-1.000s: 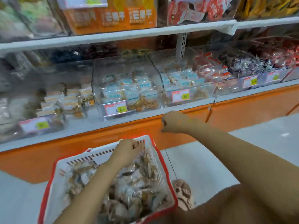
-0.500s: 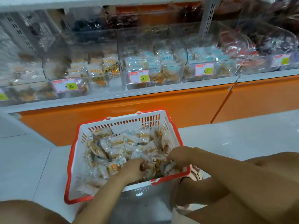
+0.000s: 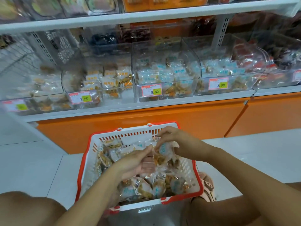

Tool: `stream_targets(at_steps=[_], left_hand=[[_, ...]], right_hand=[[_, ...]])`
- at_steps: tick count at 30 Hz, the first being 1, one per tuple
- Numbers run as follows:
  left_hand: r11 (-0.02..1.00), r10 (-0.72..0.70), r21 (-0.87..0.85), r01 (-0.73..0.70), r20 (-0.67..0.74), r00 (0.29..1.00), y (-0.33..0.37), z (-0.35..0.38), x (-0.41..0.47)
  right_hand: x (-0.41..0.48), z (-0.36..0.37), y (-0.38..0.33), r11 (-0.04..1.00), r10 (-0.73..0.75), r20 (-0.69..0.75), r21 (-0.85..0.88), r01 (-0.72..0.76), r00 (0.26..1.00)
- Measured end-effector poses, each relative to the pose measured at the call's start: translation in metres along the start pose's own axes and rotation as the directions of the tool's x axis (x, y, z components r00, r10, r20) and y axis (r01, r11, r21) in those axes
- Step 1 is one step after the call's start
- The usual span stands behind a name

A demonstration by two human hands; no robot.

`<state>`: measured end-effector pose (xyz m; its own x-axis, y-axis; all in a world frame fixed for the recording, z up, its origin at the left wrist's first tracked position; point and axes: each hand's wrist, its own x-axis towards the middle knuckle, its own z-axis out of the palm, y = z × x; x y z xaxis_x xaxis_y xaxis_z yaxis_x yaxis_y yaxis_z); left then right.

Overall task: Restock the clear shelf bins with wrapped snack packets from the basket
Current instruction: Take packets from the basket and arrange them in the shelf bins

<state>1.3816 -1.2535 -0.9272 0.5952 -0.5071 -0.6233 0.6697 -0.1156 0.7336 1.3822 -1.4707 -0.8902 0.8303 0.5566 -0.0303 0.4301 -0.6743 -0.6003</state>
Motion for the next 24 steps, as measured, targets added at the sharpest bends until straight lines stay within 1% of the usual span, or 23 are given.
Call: stream_targets(at_steps=[2,4,6,7,8,10,13,14,16,19,20,21,23,24], left_hand=[[0.99,0.102,-0.101,-0.097,0.053,0.993,0.021,-0.005,-0.013],[0.974,0.189,-0.127,-0.185,0.022,0.982,0.041,-0.01,-0.024],[0.956,0.261,-0.126,-0.263,-0.033,0.965,0.062,-0.014,-0.034],[0.948,0.291,-0.121,-0.296,-0.053,0.955,0.073,-0.016,-0.039],[0.939,0.317,-0.119,-0.322,-0.062,0.946,0.082,-0.019,-0.043],[0.919,0.362,-0.145,-0.367,-0.061,0.93,0.098,-0.024,-0.049],[0.884,0.412,-0.205,-0.42,-0.086,0.907,0.112,-0.034,-0.053],[0.875,0.422,-0.219,-0.432,-0.094,0.902,0.115,-0.038,-0.054],[0.86,0.448,-0.214,-0.463,-0.117,0.886,0.12,-0.046,-0.055],[0.838,0.507,-0.145,-0.526,-0.151,0.849,0.128,-0.06,-0.055],[0.829,0.527,-0.114,-0.548,-0.171,0.833,0.131,-0.066,-0.055],[0.818,0.543,-0.095,-0.567,-0.195,0.816,0.135,-0.072,-0.056],[0.793,0.574,-0.08,-0.604,-0.231,0.785,0.14,-0.085,-0.057],[0.785,0.586,-0.073,-0.616,-0.24,0.774,0.142,-0.091,-0.057]], right_hand=[[0.007,-0.007,-0.014,0.994,-0.025,-0.143,0.105,0.04,0.989],[0.014,-0.013,-0.026,0.974,0.012,-0.292,0.22,0.055,0.956],[0.022,-0.021,-0.04,0.901,0.09,-0.377,0.424,0.086,0.922],[0.026,-0.024,-0.046,0.849,0.123,-0.383,0.519,0.103,0.915],[0.031,-0.027,-0.053,0.812,0.147,-0.378,0.574,0.107,0.914],[0.045,-0.032,-0.064,0.766,0.189,-0.36,0.636,0.092,0.914],[0.067,-0.04,-0.076,0.627,0.229,-0.295,0.774,0.091,0.928],[0.073,-0.044,-0.079,0.6,0.22,-0.276,0.795,0.093,0.936],[0.084,-0.051,-0.082,0.58,0.192,-0.247,0.809,0.093,0.95],[0.1,-0.058,-0.089,0.539,0.15,-0.202,0.838,0.091,0.968],[0.107,-0.059,-0.089,0.532,0.158,-0.189,0.843,0.078,0.969],[0.115,-0.061,-0.089,0.549,0.183,-0.185,0.834,0.055,0.966],[0.13,-0.063,-0.088,0.636,0.236,-0.208,0.772,0.011,0.949],[0.137,-0.063,-0.088,0.682,0.241,-0.221,0.731,-0.003,0.945]])
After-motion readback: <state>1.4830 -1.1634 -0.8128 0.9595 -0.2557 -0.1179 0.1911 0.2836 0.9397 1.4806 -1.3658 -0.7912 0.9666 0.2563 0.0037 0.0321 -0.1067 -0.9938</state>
